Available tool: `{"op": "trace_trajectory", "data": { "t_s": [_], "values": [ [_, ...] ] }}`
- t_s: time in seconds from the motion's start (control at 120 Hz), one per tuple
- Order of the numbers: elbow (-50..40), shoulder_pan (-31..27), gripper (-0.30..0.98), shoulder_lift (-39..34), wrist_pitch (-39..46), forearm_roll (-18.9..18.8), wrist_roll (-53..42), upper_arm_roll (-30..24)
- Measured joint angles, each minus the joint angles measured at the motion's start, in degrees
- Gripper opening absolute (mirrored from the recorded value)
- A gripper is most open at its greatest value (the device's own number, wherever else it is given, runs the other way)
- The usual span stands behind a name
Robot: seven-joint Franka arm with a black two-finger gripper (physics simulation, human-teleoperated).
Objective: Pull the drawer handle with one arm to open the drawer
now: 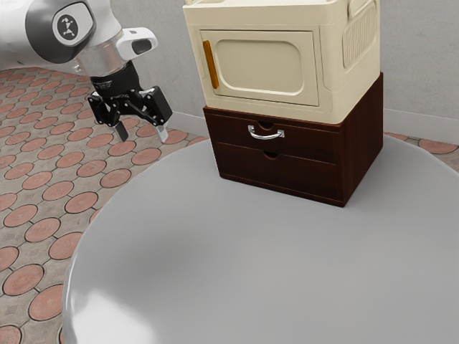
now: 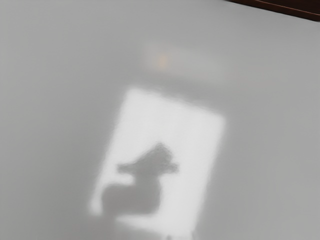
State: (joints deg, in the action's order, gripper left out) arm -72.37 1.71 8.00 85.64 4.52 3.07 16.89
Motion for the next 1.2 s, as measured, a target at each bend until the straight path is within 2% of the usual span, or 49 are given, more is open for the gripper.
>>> {"op": "trace_trajectory", "data": {
  "t_s": [0.3,0.5,0.667,0.783,0.892,1.05,1.117,1.2],
  "values": [
    [-0.1,0.0,0.69,-0.2,-0.3,0.9,-0.1,0.7],
    [6.7,-0.1,0.69,-3.2,-1.7,0.7,-3.5,0.7],
    [8.9,0.6,0.69,-4.1,-2.2,2.1,-16.0,-1.1],
    [7.7,1.2,0.68,-4.8,-3.1,6.4,-26.4,-1.0],
    [7.6,-0.4,0.66,-2.6,-3.6,5.2,-33.3,-2.8],
    [7.2,0.8,0.66,-0.3,-3.1,3.7,-41.9,-3.9],
    [3.9,0.7,0.67,-0.9,-0.5,3.1,-46.3,-4.5],
    [-5.0,0.7,0.67,-5.0,5.5,3.2,-52.3,-5.3]
  ]
}}
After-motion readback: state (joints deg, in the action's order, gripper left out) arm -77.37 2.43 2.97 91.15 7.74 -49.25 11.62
